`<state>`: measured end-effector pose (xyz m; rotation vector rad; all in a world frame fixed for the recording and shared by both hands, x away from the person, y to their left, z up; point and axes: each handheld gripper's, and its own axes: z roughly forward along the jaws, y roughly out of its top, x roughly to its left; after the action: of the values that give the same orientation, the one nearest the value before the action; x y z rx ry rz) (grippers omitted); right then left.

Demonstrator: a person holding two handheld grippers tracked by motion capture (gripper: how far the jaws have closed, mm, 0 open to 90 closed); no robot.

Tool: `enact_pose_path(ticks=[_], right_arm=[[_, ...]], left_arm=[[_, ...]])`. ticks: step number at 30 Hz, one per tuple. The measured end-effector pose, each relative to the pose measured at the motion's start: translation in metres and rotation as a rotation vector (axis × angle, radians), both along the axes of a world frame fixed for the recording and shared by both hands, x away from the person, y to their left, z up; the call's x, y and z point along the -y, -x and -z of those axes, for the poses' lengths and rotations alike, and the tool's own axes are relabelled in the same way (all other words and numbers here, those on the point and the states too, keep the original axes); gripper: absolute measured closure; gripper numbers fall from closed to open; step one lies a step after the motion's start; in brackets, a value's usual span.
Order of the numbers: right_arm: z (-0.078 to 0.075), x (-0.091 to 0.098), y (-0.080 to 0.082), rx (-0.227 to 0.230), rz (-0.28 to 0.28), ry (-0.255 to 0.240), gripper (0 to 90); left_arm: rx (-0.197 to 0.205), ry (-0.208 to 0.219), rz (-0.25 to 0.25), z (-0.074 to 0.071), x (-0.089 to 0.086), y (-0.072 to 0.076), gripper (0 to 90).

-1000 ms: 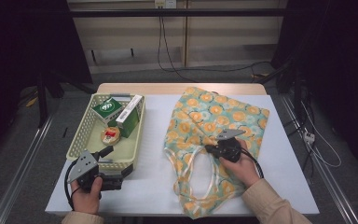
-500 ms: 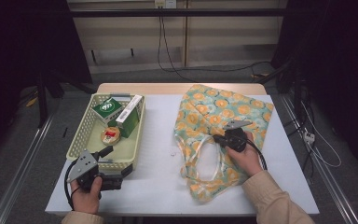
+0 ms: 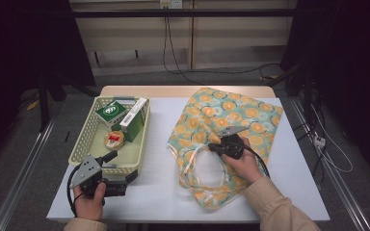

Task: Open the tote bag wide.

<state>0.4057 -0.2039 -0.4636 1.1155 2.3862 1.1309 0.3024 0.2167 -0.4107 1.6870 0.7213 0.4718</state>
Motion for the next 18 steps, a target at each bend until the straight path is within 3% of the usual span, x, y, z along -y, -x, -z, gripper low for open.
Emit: enact_pose_path(ticks=[5, 10, 15, 18], right_arm=[[-0.001, -0.004, -0.005, -0.011, 0.035, -0.004, 90.0], [0.001, -0.006, -0.011, 0.010, 0.035, -0.005, 90.0], [-0.002, -0.013, -0.017, -0.017, 0.020, 0.009, 90.0], [-0.001, -0.015, -0.021, -0.033, 0.024, -0.009, 90.0]], left_arm=[[-0.001, 0.000, -0.003, 0.000, -0.001, -0.001, 3.0], [-0.002, 0.001, -0.006, 0.000, -0.001, -0.001, 3.0], [0.003, -0.004, 0.001, 0.000, 0.001, 0.000, 3.0], [-0.004, 0.000, -0.006, 0.001, 0.000, 0.000, 3.0]])
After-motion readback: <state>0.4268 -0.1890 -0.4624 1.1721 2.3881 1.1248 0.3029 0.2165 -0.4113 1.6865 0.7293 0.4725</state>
